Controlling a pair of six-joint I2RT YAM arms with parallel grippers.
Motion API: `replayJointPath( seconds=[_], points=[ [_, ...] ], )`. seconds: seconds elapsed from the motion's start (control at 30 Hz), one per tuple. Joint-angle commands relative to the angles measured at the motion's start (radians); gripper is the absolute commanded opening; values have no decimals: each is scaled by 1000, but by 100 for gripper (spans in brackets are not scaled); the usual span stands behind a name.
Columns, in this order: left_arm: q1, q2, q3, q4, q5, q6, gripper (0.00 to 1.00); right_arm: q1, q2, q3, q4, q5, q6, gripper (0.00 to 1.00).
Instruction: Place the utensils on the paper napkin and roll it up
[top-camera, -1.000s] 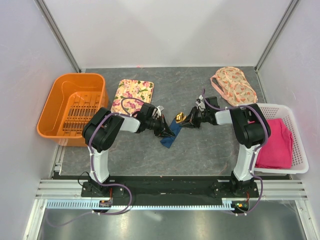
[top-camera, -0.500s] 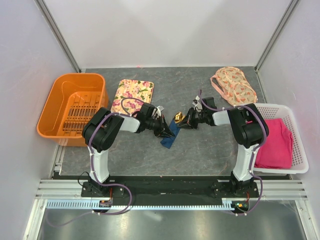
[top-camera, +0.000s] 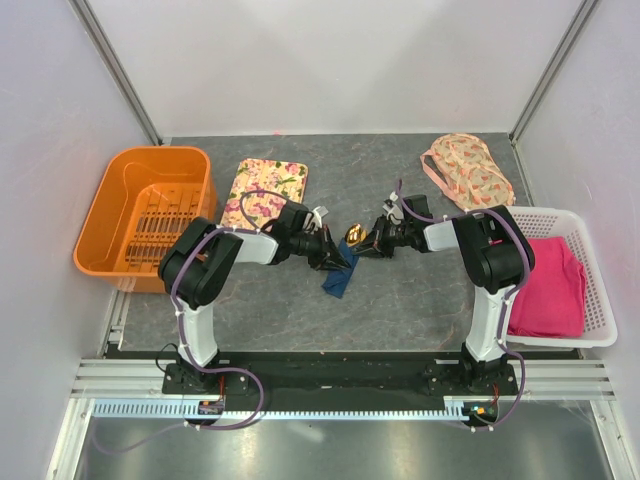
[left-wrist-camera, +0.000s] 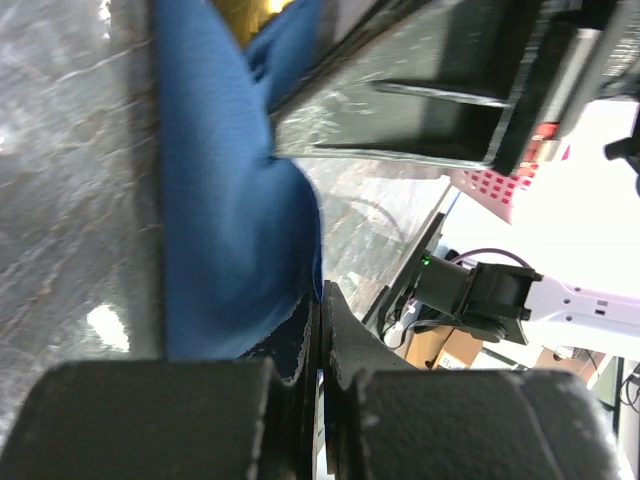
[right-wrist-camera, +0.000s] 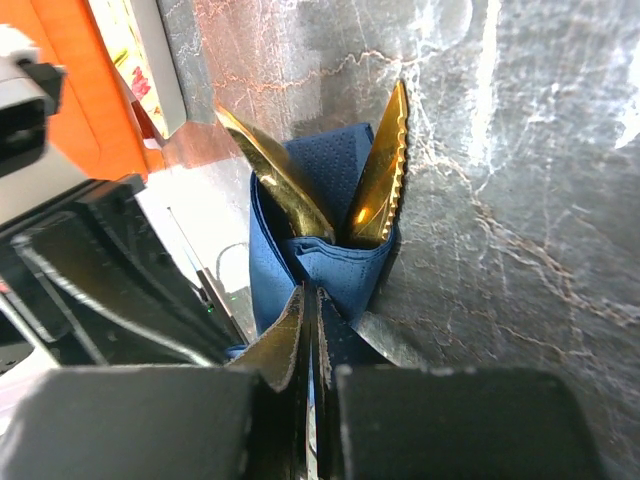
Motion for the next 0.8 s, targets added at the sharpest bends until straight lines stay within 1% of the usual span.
replayJointPath(
  seconds=[0.0, 0.1, 0.23, 0.5, 0.77],
  points=[
    [5, -53, -7, 95, 25, -26, 2, 11, 56, -21, -96, 131, -61, 0],
    [-2, -52, -7, 125, 55, -43, 2, 11, 51, -16, -115, 150, -75, 0],
    [-20, -49, 7, 139, 55, -47, 2, 21, 50, -15, -136, 170, -86, 0],
    [-29, 45, 37, 102, 15, -27, 2, 37, 45, -10, -159, 203, -95, 0],
    [-43, 120, 62, 124, -5, -21, 2, 40, 40, -13, -167, 213, -96, 0]
  ],
)
